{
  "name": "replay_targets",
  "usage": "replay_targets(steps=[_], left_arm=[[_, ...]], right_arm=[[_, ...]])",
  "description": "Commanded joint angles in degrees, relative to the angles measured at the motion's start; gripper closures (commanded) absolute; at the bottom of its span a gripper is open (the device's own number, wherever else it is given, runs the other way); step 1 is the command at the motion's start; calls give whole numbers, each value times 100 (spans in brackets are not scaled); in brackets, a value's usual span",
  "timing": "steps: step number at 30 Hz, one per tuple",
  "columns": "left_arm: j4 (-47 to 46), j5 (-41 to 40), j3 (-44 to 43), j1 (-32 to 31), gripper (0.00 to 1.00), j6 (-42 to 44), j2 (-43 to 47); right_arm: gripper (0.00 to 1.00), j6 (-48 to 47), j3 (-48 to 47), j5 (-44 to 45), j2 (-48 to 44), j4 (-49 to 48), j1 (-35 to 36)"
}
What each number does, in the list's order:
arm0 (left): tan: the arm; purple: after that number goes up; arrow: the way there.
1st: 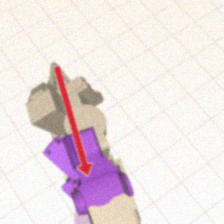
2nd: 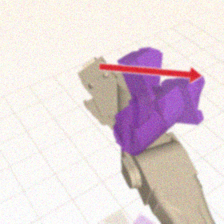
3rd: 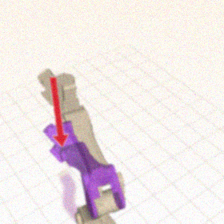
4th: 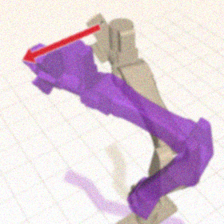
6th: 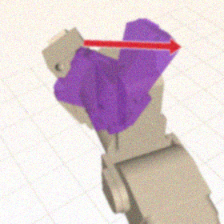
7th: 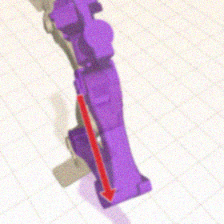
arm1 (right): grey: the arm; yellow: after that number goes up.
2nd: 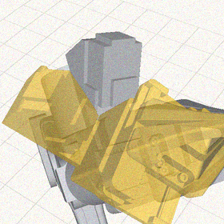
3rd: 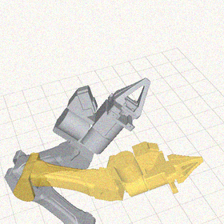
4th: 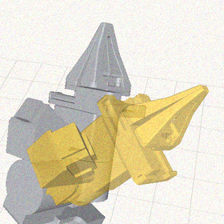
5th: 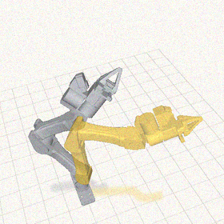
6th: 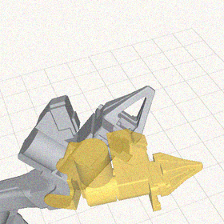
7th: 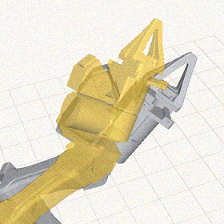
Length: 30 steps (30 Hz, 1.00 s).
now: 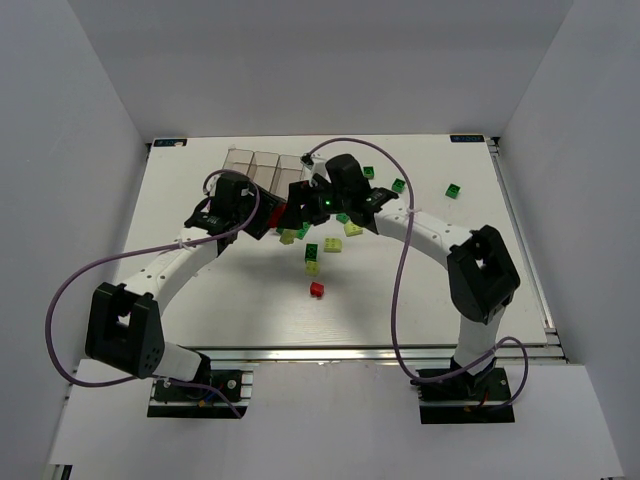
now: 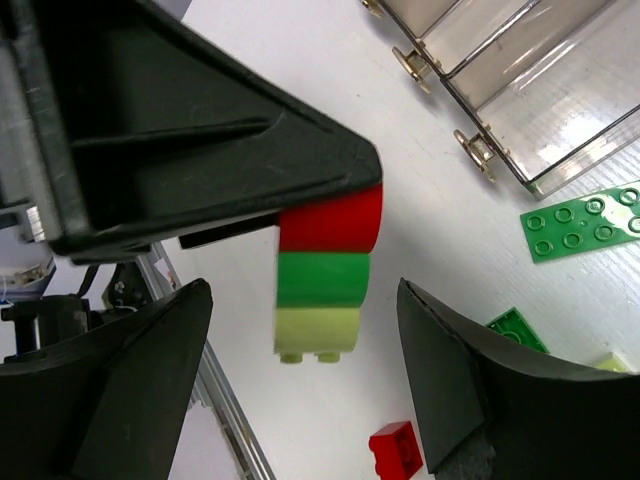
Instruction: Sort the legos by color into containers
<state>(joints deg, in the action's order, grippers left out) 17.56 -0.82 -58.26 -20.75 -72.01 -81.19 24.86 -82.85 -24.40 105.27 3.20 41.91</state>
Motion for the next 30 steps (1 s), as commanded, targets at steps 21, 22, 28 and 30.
replay_targets(steps=[21,22,28,30], left_arm=[[-139,73,-89,-16,100,-129,209],[-130,73,-80,-16,100,-129,217],[-121,73,-54,-16,100,-147,270],[-130,73,-54,-16,100,-147,270]], right_arm=[[41,-236,-170,-732,327,-549,-7],[42,-245,-170,-724,336,-540,-7],[45,-210,-144,-706,353,-531,-7],[48,-201,-153,-715,362,-514,-7]])
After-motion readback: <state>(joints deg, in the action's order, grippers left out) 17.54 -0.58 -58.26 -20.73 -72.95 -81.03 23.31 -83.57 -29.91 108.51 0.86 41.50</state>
